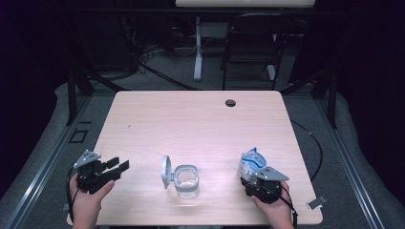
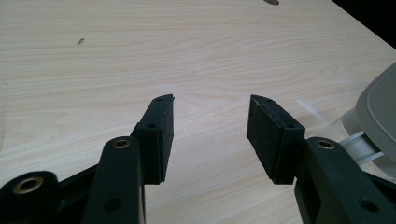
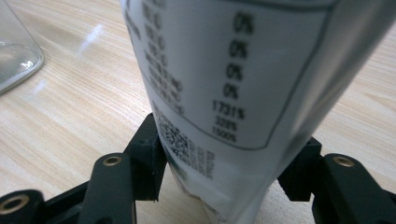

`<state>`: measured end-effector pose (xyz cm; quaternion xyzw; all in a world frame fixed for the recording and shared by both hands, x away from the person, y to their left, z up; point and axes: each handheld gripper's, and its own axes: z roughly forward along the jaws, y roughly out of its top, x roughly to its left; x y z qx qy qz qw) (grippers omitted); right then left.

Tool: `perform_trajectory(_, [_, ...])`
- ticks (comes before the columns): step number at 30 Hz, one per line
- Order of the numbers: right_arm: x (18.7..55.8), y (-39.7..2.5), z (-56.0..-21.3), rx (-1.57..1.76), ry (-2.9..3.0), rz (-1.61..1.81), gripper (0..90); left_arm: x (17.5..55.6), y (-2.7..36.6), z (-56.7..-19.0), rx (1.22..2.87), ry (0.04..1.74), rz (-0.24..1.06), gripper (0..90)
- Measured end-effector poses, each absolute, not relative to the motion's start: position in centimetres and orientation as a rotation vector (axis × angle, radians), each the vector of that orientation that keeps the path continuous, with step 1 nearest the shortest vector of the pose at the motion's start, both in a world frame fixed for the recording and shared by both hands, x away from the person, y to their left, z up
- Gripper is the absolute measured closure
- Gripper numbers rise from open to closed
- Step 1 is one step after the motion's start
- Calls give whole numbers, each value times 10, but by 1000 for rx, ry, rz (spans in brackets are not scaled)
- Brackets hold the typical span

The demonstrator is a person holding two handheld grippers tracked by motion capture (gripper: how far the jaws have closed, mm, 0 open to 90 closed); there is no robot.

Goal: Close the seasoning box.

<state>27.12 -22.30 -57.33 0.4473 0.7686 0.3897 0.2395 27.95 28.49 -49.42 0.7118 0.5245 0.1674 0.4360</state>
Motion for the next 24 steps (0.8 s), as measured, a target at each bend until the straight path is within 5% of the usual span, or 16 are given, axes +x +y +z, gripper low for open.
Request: perform_trajectory(24, [272,-226,-573,1202,2130,1069,435,280,287,-495,1764,1315,419,518])
